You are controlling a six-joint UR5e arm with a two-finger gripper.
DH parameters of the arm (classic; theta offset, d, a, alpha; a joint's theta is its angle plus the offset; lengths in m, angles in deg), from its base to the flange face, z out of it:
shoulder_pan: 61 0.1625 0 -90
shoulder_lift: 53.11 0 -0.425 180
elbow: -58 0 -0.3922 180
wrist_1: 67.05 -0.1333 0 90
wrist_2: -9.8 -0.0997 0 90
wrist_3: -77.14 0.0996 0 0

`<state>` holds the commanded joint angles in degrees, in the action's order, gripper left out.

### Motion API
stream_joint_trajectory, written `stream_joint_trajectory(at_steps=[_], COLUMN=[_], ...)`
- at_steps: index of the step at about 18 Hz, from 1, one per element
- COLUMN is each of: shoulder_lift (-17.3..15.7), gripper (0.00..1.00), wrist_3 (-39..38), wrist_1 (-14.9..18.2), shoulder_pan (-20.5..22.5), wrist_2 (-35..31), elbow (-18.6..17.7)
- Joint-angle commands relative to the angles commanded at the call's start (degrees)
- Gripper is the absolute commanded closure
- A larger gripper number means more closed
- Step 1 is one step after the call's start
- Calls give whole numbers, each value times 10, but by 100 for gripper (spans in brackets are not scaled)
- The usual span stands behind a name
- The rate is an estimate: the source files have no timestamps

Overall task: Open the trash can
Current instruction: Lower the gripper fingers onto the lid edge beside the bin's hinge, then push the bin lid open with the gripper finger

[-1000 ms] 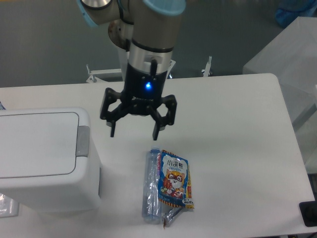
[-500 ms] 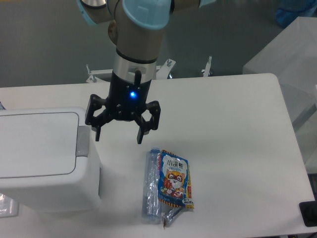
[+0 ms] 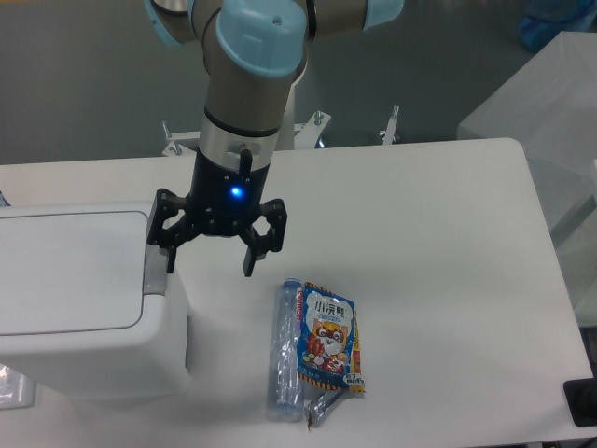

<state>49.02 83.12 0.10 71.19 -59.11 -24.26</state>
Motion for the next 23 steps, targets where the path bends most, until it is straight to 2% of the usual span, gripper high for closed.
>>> stream_joint_trajectory(at_steps=[23], shoulder_lift=[4], gripper=[0], wrist_3=[-3], wrist_1=[0], shoulder_pan=[-4], wrist_2=[0], elbow=[-9])
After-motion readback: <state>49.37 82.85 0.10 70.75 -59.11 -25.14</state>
